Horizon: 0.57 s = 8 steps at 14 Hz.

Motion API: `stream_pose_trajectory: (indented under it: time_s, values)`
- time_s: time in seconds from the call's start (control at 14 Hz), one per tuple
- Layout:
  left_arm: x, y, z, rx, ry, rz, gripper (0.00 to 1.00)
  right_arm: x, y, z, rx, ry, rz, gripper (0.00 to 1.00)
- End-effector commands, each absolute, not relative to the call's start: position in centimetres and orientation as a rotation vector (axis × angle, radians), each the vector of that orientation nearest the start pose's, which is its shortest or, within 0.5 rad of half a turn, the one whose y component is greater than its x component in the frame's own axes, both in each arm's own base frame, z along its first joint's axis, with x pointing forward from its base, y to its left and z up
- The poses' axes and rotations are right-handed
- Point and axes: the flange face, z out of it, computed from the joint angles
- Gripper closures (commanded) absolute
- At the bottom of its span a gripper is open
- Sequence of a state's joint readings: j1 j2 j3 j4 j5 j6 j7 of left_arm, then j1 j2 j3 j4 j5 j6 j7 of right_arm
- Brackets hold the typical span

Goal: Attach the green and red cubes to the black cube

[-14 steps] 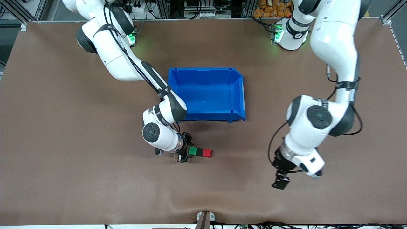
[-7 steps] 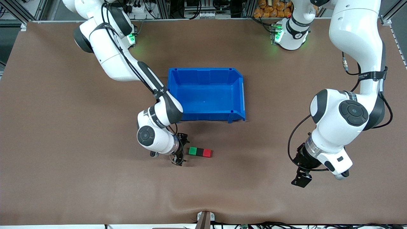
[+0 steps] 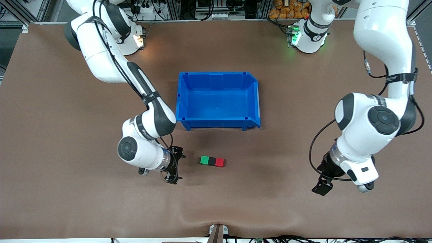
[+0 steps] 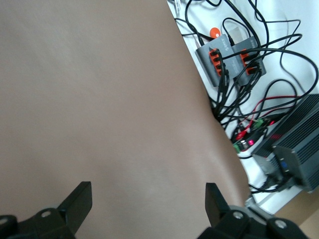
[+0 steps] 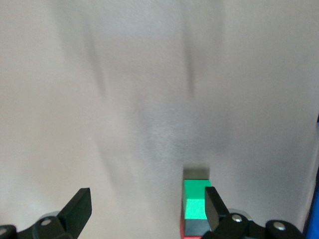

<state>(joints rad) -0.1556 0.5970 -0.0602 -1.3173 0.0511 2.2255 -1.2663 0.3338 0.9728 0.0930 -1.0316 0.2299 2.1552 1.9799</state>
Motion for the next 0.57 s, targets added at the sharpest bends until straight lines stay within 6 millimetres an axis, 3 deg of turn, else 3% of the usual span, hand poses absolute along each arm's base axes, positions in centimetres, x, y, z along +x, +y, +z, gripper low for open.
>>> stream_pose_trajectory:
  time_s: [0.0,0.21,0.36,0.5]
  values:
    - [69.1,-12.1,44.1,-2.904,-1.502,-0.346,0.0,73.3,30.0,27.9,-1.884,2.18,0.297,0.0]
    - [65.8,-11.2,46.8,-2.911,-1.433,-0.335,0.0,73.6,29.4,29.8,-1.891,2.164,0.244,0.0]
    - [65.3,-9.9,46.6,-2.919,-1.327,-0.259,0.0,74.1,28.4,32.1,-1.903,2.143,0.164,0.0]
    - [65.1,-9.9,46.5,-2.917,-1.313,-0.238,0.0,74.2,28.0,32.6,-1.953,2.119,0.106,0.0]
